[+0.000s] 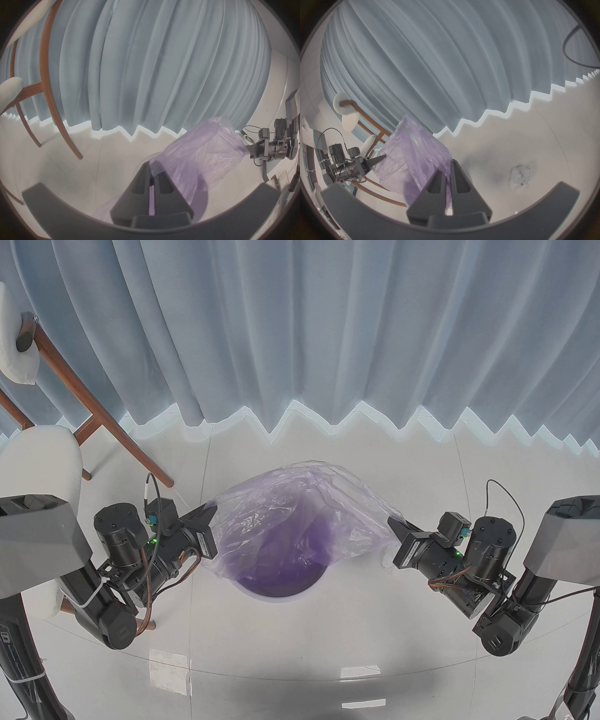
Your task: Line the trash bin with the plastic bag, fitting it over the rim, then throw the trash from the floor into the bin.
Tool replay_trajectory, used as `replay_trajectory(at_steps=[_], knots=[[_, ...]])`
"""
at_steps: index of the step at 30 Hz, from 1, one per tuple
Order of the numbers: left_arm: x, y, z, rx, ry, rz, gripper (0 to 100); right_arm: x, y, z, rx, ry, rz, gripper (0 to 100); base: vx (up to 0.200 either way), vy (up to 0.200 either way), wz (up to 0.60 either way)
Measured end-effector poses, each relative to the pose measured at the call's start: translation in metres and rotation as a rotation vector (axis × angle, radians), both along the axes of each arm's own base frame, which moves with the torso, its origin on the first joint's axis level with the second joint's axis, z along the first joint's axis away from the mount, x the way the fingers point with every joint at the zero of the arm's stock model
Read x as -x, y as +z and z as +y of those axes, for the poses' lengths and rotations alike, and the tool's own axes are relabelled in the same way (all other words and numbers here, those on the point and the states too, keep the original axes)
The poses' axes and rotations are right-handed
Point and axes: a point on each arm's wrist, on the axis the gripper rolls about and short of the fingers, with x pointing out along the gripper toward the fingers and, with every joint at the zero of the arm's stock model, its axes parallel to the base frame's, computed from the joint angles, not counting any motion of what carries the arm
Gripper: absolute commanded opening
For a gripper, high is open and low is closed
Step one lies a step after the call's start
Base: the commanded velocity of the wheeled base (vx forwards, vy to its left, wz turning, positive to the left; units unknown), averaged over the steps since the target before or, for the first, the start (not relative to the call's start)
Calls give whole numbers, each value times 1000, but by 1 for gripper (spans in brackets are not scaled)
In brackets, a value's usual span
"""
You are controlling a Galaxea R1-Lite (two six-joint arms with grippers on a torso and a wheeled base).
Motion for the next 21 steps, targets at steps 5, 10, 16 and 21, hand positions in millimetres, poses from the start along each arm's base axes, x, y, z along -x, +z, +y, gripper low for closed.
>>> replay_trajectory(at_steps=[5, 10, 16, 21], knots=[[3, 2, -6, 10, -21, 1, 0, 4, 4, 2, -12, 12, -6, 0, 0, 0, 0], [-6, 13, -3, 27, -26, -20, 0, -1, 19, 8, -32, 102, -67, 0, 0, 0, 0], [-19, 14, 13, 61, -45, -7, 0, -22, 29, 22, -4, 156, -69, 0, 0, 0, 0], [-33, 11, 25, 75, -32, 0, 0, -45, 36, 32, 10, 186, -50, 0, 0, 0, 0]])
